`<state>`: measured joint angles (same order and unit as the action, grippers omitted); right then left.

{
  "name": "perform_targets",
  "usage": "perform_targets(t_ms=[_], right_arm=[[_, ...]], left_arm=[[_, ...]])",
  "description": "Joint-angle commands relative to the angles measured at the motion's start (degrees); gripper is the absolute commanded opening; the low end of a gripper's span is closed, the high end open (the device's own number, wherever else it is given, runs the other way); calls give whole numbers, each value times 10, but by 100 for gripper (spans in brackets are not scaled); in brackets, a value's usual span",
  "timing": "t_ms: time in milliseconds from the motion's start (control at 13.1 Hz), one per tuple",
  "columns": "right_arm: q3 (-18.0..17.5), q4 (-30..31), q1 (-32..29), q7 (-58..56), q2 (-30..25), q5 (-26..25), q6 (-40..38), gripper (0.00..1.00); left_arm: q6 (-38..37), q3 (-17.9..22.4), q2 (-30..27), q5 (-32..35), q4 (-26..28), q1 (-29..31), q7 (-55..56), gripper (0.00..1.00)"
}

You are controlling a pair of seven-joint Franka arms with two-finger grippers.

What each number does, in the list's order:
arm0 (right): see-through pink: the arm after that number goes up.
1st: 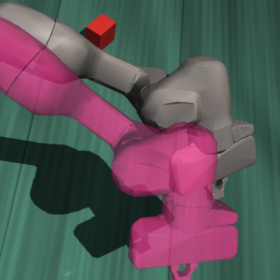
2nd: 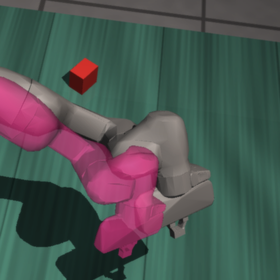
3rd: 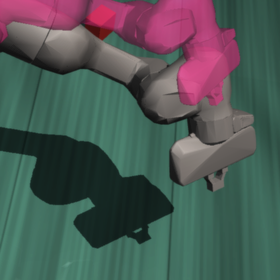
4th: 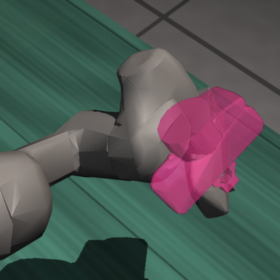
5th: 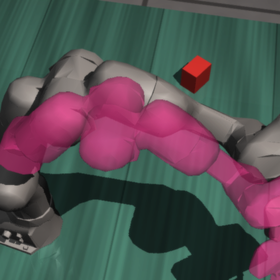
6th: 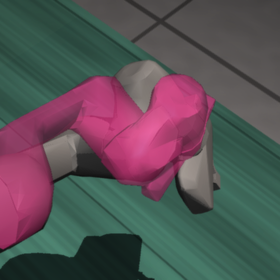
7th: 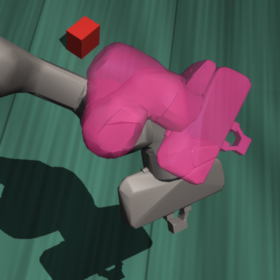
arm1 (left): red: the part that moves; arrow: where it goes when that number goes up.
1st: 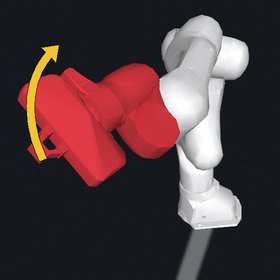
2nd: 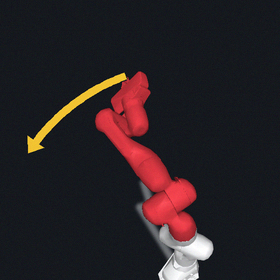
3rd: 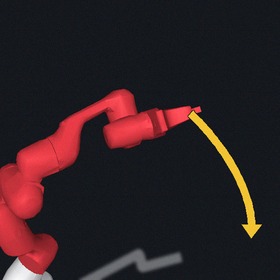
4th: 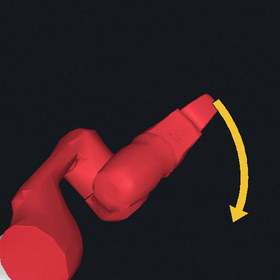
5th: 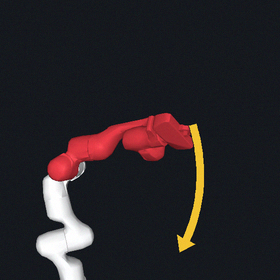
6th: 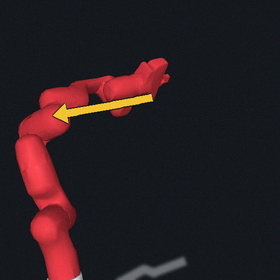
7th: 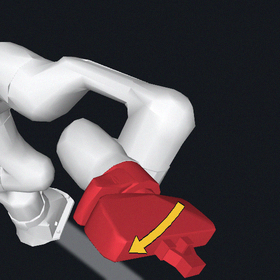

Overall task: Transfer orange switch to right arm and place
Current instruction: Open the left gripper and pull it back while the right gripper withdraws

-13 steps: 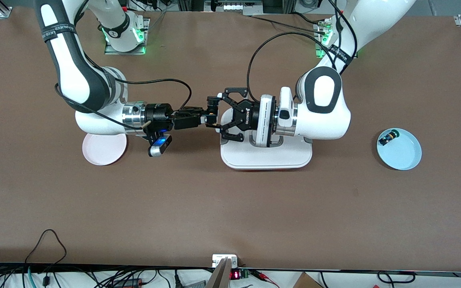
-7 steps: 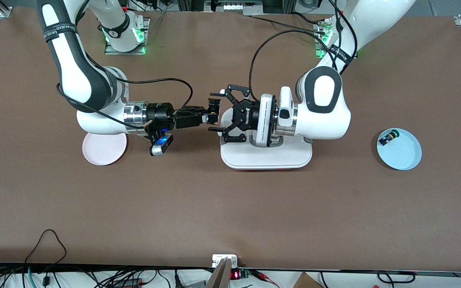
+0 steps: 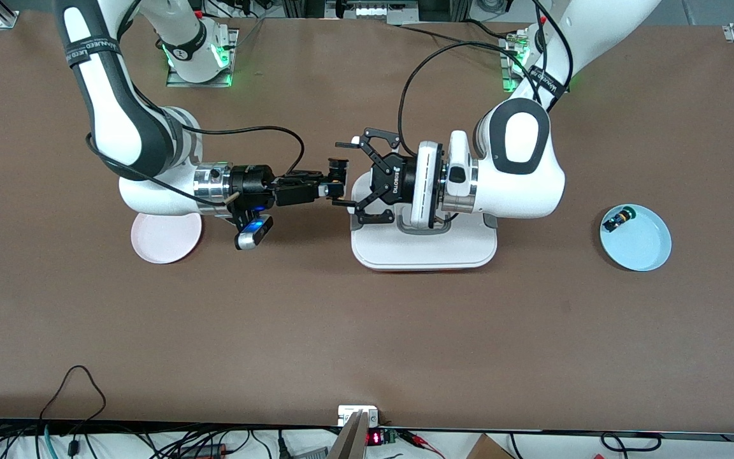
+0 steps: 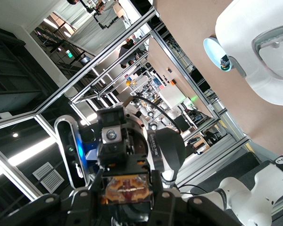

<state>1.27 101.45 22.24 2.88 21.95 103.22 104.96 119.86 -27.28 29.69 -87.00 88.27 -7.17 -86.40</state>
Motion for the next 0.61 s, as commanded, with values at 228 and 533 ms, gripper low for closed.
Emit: perform_targets(t_ms=[228, 533], right_arm=[[-2, 16, -57, -9, -16, -35, -66, 28], [-2, 14, -90, -14, -16, -121, -106, 28]], left_arm=[[-108, 1, -38, 78, -2, 59, 172, 100], [-229, 6, -56, 219, -18, 98, 385, 100]])
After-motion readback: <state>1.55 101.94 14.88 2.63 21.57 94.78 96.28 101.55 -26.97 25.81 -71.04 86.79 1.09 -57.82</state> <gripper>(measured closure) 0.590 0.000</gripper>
